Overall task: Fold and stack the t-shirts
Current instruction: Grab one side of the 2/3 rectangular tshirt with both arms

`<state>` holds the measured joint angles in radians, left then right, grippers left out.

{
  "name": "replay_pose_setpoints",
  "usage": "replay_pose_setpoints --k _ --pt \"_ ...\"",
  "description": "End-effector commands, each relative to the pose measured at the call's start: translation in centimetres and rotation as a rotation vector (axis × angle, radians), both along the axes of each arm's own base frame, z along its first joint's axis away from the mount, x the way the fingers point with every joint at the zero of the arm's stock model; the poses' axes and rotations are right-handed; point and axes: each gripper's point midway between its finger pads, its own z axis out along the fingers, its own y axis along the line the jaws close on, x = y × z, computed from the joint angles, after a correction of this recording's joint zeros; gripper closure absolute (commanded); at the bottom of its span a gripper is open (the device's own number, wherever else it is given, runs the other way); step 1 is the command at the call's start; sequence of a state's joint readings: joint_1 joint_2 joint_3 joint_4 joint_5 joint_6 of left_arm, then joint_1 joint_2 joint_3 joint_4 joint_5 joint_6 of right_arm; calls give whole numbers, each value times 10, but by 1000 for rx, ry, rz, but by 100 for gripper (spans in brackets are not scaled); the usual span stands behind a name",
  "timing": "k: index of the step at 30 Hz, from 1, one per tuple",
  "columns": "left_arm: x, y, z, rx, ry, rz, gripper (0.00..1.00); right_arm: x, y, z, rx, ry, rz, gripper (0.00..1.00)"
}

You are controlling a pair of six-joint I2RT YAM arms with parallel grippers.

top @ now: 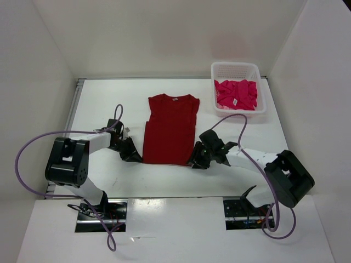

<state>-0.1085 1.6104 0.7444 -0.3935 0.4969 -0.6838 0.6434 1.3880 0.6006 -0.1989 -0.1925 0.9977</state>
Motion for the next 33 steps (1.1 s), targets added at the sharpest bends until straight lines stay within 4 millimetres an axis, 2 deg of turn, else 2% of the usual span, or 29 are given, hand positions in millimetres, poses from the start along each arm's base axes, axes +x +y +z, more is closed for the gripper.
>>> replay_pose_setpoints --k 1,3,4,6,10,12,13,16,17,18,19,20,21,22,25,27,28,31,32,33 --pt "-9 0 -8 6 22 -23 79 1 18 25 59 -50 55 53" --pt "-7 0 -3 4 -1 -23 79 3 10 38 60 -96 17 52" --pt "-7 0 -3 4 -1 -23 79 4 7 38 53 -109 6 51" --pt "-8 0 -5 5 8 -23 79 6 3 28 36 -91 -18 48" --pt "-7 -2 -7 -4 10 -25 80 14 16 6 8 -44 26 47" --pt "-8 -4 -7 -4 10 -34 85 20 17 -4 -17 -30 19 48" --pt "-8 -4 -7 -4 10 -34 87 24 17 -5 -29 -41 21 54" --pt "-8 -4 -7 -4 10 -34 96 27 17 -8 -45 -37 14 60" --pt "-10 -7 -6 -13 12 -47 98 25 16 -10 -46 -35 14 69" --pt "-10 -7 -6 -13 12 -47 100 25 15 -12 -41 -31 4 74" --pt "-14 -7 -8 -12 21 -47 100 25 16 -9 -36 -38 4 78" --pt "-14 -7 -5 -12 18 -47 100 25 16 -9 -36 -38 4 87" --pt "-13 -7 -3 -13 9 -47 100 23 12 -13 -50 -24 -8 90" --pt "-17 -6 -1 -13 7 -47 100 22 12 -6 -42 -35 -9 93" --pt "-23 -7 14 -24 -7 -50 100 -1 13 1 -38 -16 16 99" --pt "-34 -9 19 -46 12 -47 100 -20 10 0 -45 12 30 100" --pt "-39 -10 29 -61 8 -51 100 -35 11 0 -43 45 44 100" --pt "-61 -10 51 -68 -8 -62 100 -71 11 11 -4 92 77 100" --pt "-69 -6 54 -67 -1 -49 100 -77 10 23 31 79 83 100" --pt "-79 -5 66 -84 -21 -42 100 -82 8 29 40 82 89 100"
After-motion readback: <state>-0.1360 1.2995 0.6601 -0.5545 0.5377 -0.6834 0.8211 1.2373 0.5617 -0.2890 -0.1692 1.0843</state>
